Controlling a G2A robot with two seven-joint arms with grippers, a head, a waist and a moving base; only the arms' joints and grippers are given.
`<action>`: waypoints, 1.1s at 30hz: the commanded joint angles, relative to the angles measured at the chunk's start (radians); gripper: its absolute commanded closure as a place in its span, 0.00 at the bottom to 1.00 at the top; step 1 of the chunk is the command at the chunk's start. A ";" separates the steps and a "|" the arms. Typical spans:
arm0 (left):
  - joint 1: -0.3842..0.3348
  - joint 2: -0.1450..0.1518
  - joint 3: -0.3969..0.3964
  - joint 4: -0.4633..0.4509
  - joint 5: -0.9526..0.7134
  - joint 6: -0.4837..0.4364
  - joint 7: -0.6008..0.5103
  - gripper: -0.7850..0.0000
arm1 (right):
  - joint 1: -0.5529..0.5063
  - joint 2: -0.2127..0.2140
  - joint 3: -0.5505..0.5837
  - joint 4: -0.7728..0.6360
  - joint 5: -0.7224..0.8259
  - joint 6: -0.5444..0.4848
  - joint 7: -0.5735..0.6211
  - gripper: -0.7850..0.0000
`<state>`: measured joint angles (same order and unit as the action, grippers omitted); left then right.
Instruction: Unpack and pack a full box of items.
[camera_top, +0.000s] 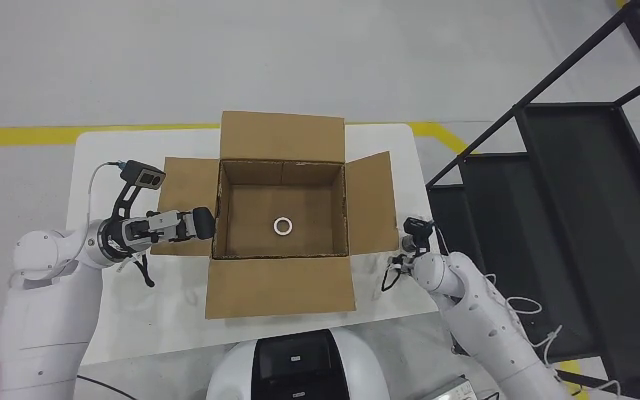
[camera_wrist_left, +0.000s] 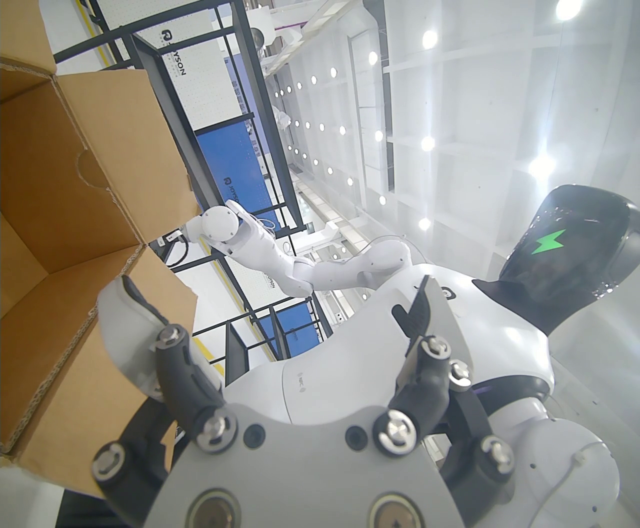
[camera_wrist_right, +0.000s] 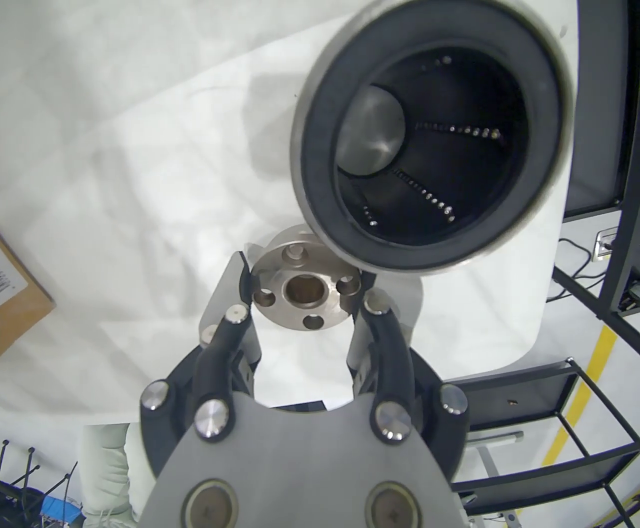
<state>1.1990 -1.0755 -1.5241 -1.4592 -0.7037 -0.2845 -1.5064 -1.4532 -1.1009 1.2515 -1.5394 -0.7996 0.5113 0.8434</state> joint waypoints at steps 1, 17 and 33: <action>0.000 0.000 0.000 0.000 0.000 0.000 0.000 0.00 | -0.011 0.001 0.005 -0.022 -0.011 0.015 0.010 1.00; 0.000 0.000 0.000 0.000 0.000 0.000 0.000 0.00 | -0.362 0.037 0.398 -0.505 0.154 -0.055 -0.045 1.00; 0.000 0.000 0.000 0.000 0.000 0.000 0.000 0.00 | -0.339 0.021 0.353 -0.779 0.219 -0.204 -0.236 1.00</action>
<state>1.1990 -1.0755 -1.5241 -1.4592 -0.7037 -0.2845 -1.5064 -1.8141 -1.0801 1.6344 -2.3105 -0.5589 0.3090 0.5918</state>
